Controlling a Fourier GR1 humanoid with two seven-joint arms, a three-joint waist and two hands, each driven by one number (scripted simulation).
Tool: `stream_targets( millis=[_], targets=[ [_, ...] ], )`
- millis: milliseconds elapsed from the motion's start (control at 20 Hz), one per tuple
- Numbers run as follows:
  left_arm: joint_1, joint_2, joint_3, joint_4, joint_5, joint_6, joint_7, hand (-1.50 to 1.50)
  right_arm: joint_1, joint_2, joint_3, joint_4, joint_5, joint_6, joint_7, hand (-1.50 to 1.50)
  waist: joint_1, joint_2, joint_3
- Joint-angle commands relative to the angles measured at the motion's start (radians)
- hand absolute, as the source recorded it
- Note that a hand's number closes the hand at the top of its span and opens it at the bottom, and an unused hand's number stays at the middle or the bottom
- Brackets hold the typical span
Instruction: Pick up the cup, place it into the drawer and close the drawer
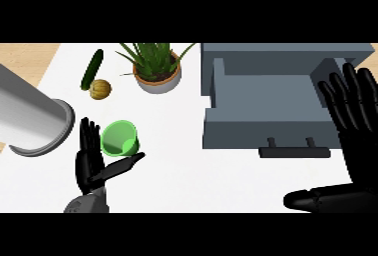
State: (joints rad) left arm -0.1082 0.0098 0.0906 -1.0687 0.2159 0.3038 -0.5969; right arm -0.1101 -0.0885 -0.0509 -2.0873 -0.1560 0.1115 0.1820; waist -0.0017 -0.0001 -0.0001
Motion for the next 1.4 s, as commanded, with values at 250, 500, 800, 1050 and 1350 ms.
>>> stream_targets(
  millis=[250, 500, 800, 1050, 1350],
  targets=[
    [-0.030, 0.011, 0.056, 0.157, 0.025, -0.042, -0.112, -1.50, 0.024, 0.004, 0.009, 0.077, 0.027, 0.044, -0.094, -1.50, 0.001, 0.000, 0.000],
    [-0.147, 0.040, 0.126, 0.373, 0.068, -0.115, -0.209, -1.50, 0.032, 0.018, 0.035, 0.004, 0.043, 0.011, -0.033, -1.50, -0.003, 0.001, 0.000],
    [-0.177, 0.000, 0.100, 0.416, 0.048, -0.094, -0.257, -1.50, -0.032, 0.001, -0.014, -0.009, -0.018, -0.002, 0.037, -1.50, -0.002, 0.001, 0.000],
    [-0.190, 0.015, 0.100, 0.399, 0.070, -0.125, -0.229, -1.50, 0.017, 0.016, 0.025, -0.050, 0.021, -0.005, 0.034, -1.50, -0.001, 0.000, 0.000],
    [-0.250, 0.000, 0.130, 0.542, 0.091, -0.160, -0.308, -1.50, 0.043, 0.024, 0.036, -0.059, 0.012, 0.007, 0.022, -1.50, -0.004, 0.001, 0.000]
  ],
)
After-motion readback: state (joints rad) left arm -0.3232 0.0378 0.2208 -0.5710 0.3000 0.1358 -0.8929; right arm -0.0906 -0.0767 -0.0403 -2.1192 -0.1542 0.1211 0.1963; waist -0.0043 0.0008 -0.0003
